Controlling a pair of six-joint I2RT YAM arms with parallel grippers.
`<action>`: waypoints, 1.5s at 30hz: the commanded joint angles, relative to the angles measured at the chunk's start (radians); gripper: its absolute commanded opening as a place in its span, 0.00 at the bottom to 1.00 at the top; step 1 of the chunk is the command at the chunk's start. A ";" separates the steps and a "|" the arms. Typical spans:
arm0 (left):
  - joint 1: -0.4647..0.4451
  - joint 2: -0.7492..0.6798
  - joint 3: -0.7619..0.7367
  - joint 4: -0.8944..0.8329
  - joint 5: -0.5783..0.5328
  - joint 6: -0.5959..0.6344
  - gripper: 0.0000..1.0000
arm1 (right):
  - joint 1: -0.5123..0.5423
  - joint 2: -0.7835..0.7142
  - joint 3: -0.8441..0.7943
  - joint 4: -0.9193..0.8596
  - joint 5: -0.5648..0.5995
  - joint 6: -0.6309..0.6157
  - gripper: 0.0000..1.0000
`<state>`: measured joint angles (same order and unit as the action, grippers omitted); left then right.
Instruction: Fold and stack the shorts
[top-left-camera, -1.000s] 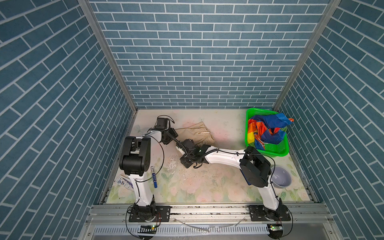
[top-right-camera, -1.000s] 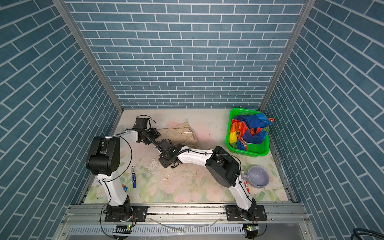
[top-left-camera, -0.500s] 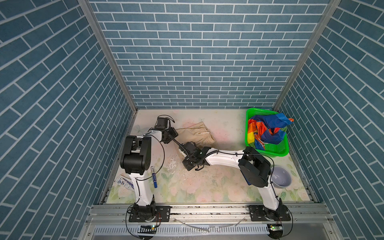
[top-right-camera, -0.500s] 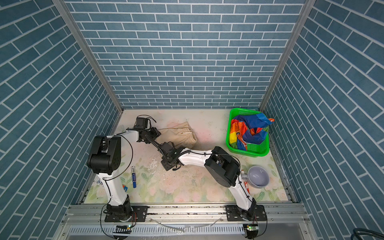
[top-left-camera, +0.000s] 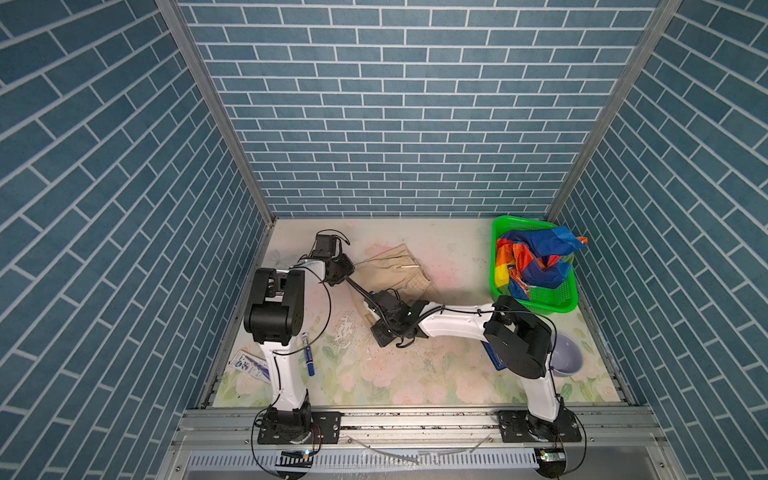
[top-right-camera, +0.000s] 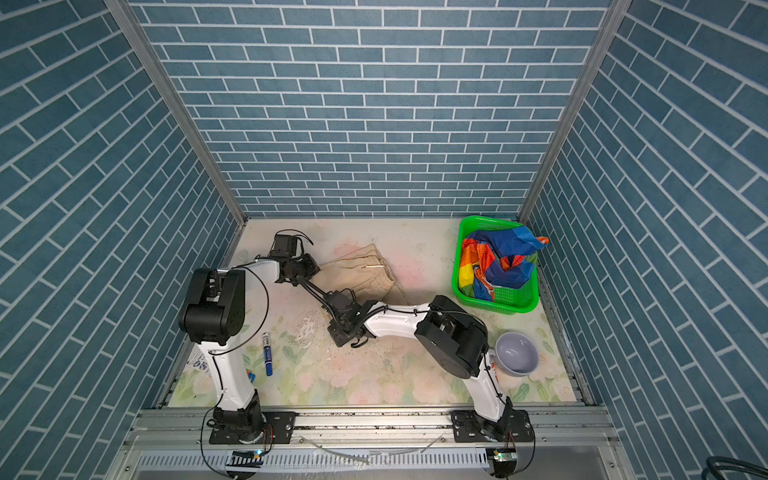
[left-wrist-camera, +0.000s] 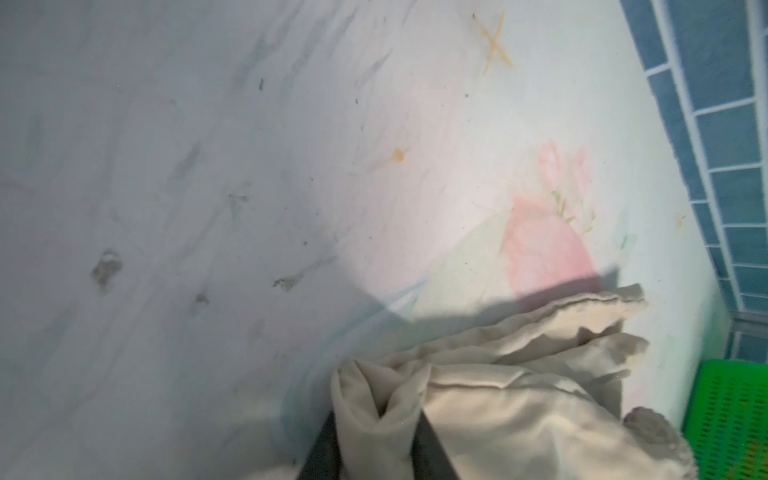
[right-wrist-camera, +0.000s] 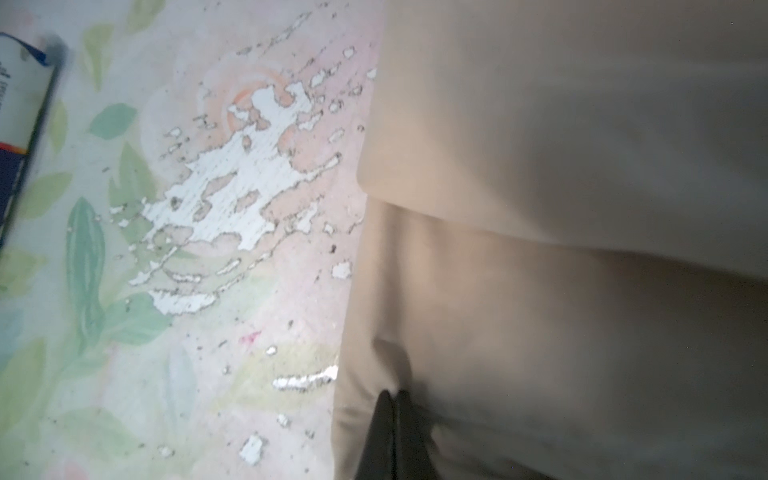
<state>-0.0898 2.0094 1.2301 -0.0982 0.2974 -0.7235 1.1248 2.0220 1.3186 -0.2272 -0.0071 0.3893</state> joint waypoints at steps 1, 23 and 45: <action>0.004 0.040 0.020 -0.043 -0.021 0.006 0.05 | 0.042 -0.059 -0.080 -0.084 -0.001 0.011 0.00; 0.004 0.061 0.036 -0.076 -0.043 0.027 0.00 | 0.133 -0.184 -0.256 -0.165 -0.023 -0.025 0.00; -0.007 -0.405 -0.146 -0.206 -0.112 0.063 0.78 | -0.396 -0.454 -0.142 -0.266 -0.045 -0.035 0.70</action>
<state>-0.0906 1.6657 1.1664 -0.2710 0.2089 -0.6651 0.7963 1.5135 1.1259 -0.4118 -0.0227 0.3210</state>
